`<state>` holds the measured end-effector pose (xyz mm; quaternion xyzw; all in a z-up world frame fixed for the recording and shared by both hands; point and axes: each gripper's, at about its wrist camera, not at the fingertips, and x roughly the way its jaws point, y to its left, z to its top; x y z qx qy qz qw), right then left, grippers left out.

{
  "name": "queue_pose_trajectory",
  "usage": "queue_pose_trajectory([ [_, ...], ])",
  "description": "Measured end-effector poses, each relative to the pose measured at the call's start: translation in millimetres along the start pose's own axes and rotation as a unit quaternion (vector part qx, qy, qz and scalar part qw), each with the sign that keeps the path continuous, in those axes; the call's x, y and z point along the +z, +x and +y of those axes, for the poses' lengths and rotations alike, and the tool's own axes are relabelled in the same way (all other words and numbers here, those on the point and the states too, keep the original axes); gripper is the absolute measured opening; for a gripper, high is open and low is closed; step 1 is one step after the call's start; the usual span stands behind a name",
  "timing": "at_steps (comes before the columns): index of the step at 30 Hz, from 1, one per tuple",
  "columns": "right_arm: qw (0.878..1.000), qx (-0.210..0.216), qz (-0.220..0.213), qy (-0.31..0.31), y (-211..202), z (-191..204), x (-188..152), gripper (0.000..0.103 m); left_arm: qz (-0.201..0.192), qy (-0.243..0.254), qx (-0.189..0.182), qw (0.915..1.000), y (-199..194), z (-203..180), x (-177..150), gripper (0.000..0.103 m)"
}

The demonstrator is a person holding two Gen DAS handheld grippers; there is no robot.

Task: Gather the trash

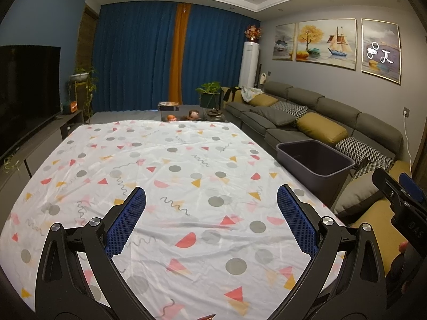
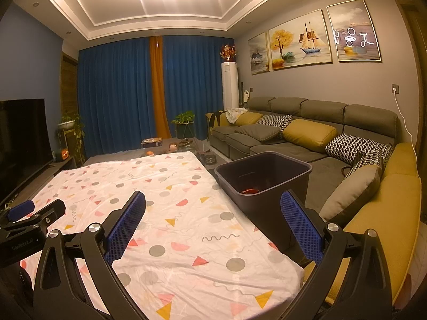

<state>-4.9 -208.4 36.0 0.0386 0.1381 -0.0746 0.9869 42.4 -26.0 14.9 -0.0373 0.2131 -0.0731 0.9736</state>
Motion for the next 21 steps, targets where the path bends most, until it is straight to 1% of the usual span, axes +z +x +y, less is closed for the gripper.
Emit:
queue_pose_trajectory([
  [5, 1.000, 0.000, 0.000, 0.001, 0.1, 0.1, -0.6, 0.097, -0.003, 0.000, 0.005, 1.0000, -1.1, -0.9, -1.2, 0.097],
  [6, 1.000, 0.000, 0.001, 0.001, 0.1, 0.8, -0.9, 0.097, -0.004, 0.001, 0.006, 1.0000, -0.5, -0.1, -1.0, 0.094],
  [9, 1.000, -0.001, 0.001, 0.001, 0.6, -0.3, -1.1, 0.097, -0.007, 0.000, 0.001, 1.0000, -2.5, 2.9, 1.3, 0.092],
  [21, 1.000, -0.001, 0.000, 0.005, 0.5, -0.3, -1.3, 0.097, -0.009, 0.002, -0.003, 1.0000, -5.6, 2.8, 4.0, 0.092],
])
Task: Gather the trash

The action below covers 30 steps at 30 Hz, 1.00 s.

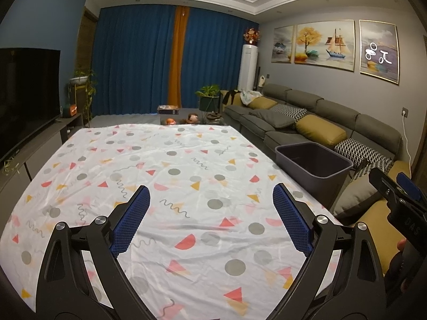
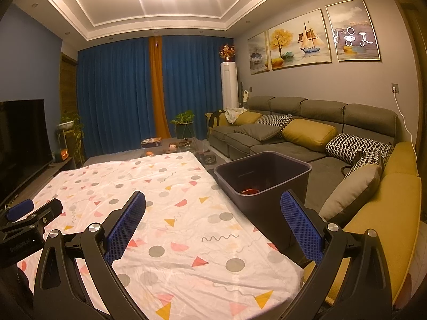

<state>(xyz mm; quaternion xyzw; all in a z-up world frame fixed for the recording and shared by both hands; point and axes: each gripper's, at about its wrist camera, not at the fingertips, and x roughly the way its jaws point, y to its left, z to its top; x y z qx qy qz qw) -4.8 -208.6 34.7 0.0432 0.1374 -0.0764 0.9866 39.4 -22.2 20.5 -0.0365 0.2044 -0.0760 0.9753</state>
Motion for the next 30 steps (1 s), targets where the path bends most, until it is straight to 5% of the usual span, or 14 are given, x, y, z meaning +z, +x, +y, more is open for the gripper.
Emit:
queue_pose_trajectory([
  [30, 1.000, 0.002, -0.002, 0.001, 1.7, 1.7, 4.0, 0.097, 0.000, -0.001, 0.005, 1.0000, 1.8, 1.2, 3.1, 0.094],
])
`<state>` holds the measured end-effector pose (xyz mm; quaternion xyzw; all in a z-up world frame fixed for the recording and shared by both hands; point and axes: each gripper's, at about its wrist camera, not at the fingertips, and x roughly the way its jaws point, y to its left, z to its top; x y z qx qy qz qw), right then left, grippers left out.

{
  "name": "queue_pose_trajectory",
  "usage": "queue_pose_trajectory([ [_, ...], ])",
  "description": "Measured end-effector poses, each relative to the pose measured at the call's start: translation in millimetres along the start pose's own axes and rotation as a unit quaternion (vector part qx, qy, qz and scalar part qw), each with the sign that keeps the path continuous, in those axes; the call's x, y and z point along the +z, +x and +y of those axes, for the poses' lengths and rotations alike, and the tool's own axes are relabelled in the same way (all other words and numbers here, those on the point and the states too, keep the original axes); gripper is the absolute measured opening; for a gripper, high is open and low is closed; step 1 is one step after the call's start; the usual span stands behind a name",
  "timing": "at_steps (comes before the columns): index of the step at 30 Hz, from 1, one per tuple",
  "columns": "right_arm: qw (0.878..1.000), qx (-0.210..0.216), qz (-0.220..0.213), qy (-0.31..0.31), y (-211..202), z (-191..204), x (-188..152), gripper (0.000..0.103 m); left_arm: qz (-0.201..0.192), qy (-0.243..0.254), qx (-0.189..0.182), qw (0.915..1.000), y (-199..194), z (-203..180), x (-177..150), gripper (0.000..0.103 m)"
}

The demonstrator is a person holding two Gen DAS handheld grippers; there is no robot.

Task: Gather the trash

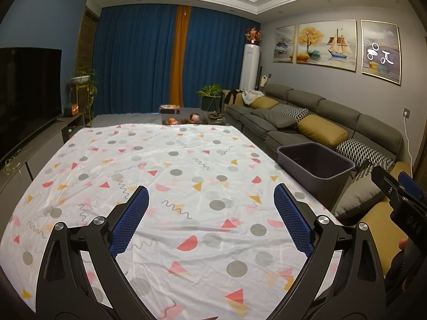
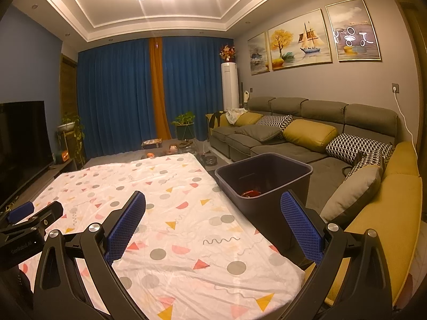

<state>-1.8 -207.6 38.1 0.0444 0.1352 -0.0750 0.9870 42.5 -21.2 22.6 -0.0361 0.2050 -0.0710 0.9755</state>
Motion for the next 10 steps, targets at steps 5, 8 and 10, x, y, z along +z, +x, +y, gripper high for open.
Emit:
queue_pose_trajectory([
  [5, 1.000, 0.001, -0.001, 0.001, 0.1, 0.3, 0.7, 0.097, -0.002, -0.001, 0.005, 1.0000, -1.8, 1.1, 0.5, 0.097],
  [8, 1.000, 0.000, -0.001, 0.001, 0.4, 0.4, 0.9, 0.097, 0.001, -0.011, 0.002, 0.9999, -0.9, 5.5, 1.4, 0.097],
  [10, 1.000, 0.000, -0.001, 0.001, 0.3, 0.4, 0.8, 0.097, 0.004, -0.019, 0.003, 0.9998, -0.2, 8.8, 1.4, 0.097],
])
